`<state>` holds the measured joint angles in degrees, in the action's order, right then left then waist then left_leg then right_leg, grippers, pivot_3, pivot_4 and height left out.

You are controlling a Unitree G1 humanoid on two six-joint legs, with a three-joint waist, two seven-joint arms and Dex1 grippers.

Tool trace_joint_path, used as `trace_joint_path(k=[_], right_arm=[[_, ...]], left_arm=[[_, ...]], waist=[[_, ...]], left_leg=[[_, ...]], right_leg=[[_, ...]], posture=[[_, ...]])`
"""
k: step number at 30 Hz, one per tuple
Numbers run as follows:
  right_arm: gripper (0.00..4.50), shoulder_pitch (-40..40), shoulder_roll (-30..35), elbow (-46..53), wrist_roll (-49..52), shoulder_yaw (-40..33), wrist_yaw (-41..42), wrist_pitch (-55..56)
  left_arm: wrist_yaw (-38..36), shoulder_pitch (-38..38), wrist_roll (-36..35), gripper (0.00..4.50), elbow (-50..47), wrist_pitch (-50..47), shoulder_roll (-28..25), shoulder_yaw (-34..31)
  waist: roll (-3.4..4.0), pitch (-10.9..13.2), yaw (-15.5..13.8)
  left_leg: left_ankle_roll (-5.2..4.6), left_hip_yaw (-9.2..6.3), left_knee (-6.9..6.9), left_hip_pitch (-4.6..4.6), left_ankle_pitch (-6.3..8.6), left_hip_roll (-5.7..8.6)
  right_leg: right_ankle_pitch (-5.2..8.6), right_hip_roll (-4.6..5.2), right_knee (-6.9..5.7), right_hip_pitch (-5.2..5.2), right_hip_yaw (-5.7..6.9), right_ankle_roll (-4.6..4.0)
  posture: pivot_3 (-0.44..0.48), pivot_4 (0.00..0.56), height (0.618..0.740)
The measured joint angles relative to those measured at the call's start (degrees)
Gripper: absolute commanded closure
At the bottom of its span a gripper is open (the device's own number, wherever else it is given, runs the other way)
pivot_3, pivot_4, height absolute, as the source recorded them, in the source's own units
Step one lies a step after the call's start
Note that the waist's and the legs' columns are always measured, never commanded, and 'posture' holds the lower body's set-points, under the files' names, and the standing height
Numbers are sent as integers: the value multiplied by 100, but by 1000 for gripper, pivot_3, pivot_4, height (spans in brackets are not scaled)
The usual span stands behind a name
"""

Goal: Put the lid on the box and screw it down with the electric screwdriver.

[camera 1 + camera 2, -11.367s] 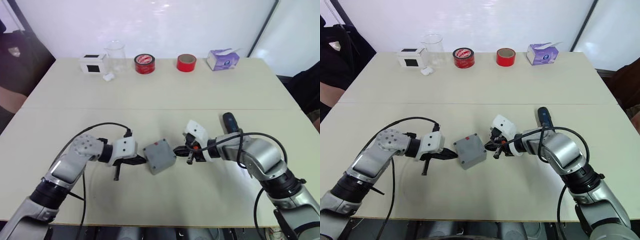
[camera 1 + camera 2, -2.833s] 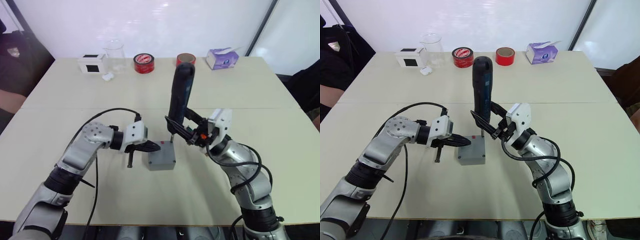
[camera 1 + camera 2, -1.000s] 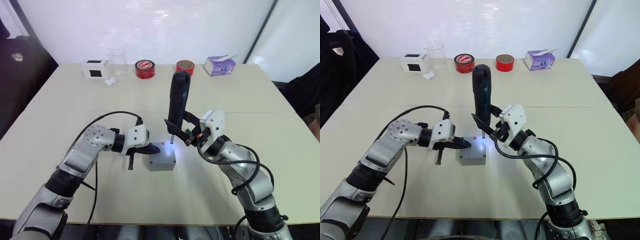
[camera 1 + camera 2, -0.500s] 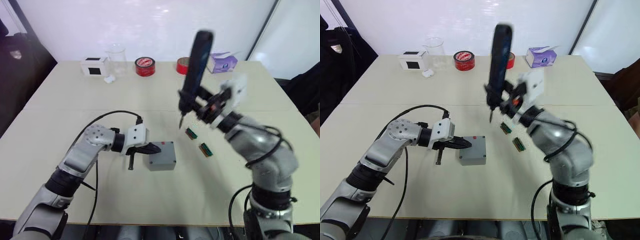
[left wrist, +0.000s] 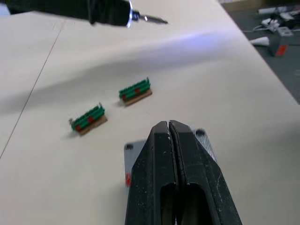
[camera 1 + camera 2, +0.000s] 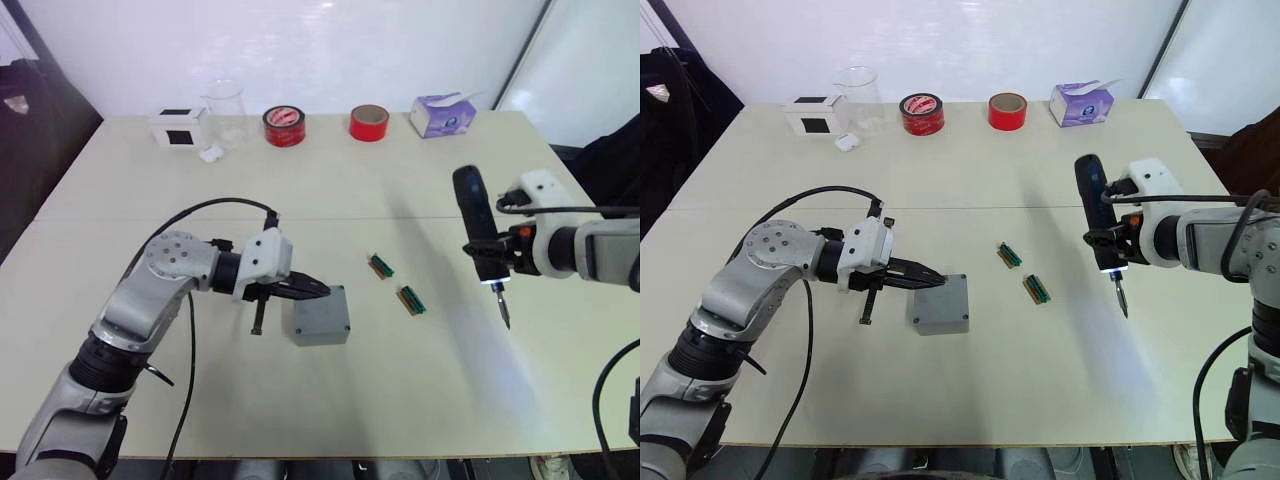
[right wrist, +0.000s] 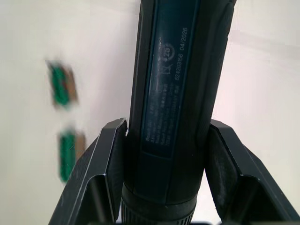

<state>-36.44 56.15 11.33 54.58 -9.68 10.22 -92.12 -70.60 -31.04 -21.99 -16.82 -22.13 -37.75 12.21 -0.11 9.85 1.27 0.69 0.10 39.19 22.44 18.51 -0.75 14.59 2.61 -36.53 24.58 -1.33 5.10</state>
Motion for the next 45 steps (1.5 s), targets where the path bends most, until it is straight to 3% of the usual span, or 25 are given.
trace_joint_path(k=[9,11,16,23,26,29,36,45], right_arm=[[2592,72,-240,-980,-831,785,135,1],[1658,31,-294,-1012,-989,849,214,2],[34,-102,-291,-937,-1203,872,514,19],[34,-236,174,253,-1299,894,1439,880],[665,-185,47,956,-1123,882,1918,1355],[1647,23,-83,1440,-1085,980,2168,1677],[4360,536,-797,1777,-1128,1527,2300,1983],[4452,711,-1320,1777,-1338,2452,2422,2043]], left_arm=[[168,92,-258,4500,-383,-274,-80,-194],[216,127,-313,4500,-451,-351,-83,-197],[339,180,-378,4500,-598,-439,-149,-245],[447,631,-79,4500,-289,-303,-594,-292],[469,820,141,4500,-1,-110,-686,-287],[454,951,252,4500,216,-37,-698,-260],[358,1047,685,4500,971,493,-590,-31],[319,725,1013,4500,1395,790,-84,288]], waist=[[1,5,-52],[1,5,-53],[0,4,-54],[1,5,-30],[1,5,-49],[-3,5,-75],[-8,3,-65],[-8,3,-66]], left_leg=[[0,2,0,4,0,2],[0,1,0,5,0,1],[1,1,0,4,0,1],[1,0,0,0,0,-1],[1,-3,0,-1,0,-6],[1,-4,1,1,0,-5],[1,0,6,-2,-1,4],[3,-4,9,-4,-2,3]], right_leg=[[-1,4,6,0,1,1],[-1,3,8,0,1,1],[-1,3,8,-1,2,2],[-1,-3,9,-1,4,2],[-1,-7,6,-1,7,2],[-1,2,7,-4,9,2],[-2,13,8,-12,7,3],[-2,9,-7,-8,10,3]], posture=[[0,150,739],[0,150,739],[0,150,739],[0,150,739],[0,150,739],[0,150,739],[0,150,739],[0,150,739]])
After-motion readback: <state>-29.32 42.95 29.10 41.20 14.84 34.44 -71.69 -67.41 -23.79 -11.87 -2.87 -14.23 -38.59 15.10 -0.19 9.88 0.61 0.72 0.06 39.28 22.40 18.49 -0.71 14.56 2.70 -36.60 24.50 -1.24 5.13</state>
